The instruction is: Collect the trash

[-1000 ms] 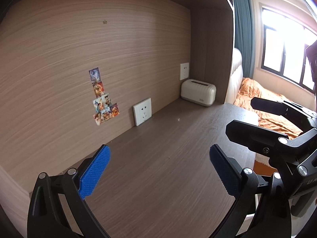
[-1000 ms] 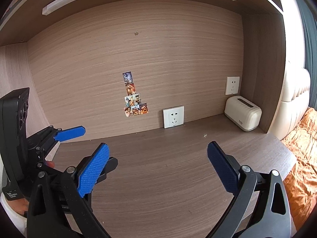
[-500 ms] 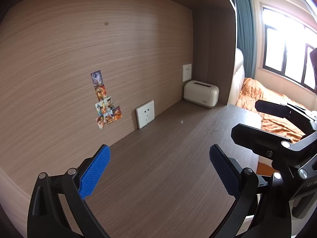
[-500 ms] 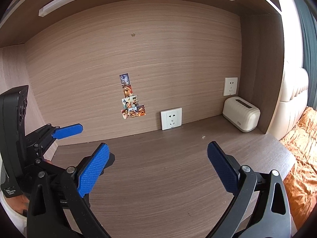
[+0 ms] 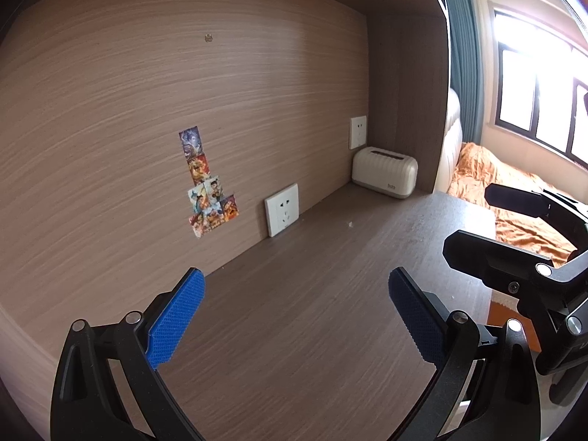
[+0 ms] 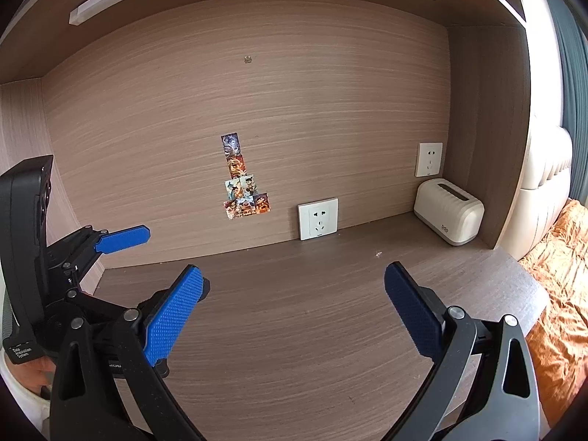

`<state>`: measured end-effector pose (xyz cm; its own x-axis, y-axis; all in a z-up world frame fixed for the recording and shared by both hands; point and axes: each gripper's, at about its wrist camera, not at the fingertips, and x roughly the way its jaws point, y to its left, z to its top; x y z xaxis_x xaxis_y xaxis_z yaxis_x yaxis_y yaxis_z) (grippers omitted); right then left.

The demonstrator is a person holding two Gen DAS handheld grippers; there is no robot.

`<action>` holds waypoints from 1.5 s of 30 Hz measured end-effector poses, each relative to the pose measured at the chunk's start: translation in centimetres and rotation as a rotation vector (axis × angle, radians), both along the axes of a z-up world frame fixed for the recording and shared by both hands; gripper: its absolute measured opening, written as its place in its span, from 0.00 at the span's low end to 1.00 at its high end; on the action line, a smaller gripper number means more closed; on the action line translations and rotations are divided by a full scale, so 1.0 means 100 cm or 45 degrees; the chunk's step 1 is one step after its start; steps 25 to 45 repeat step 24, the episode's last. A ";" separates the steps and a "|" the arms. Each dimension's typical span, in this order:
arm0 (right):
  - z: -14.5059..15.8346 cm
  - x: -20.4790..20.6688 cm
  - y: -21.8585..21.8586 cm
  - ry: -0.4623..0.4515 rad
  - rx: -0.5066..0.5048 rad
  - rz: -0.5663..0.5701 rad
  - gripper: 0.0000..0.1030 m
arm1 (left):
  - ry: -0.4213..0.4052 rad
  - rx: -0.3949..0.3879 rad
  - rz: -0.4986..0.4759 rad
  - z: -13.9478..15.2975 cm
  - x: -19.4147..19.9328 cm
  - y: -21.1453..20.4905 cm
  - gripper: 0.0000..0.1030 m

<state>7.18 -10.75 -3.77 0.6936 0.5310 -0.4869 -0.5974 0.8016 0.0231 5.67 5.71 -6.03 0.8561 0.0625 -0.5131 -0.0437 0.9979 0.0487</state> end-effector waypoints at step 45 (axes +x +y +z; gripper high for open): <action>-0.008 0.011 0.022 0.022 -0.038 -0.011 0.96 | 0.022 0.003 0.045 -0.010 0.017 0.021 0.95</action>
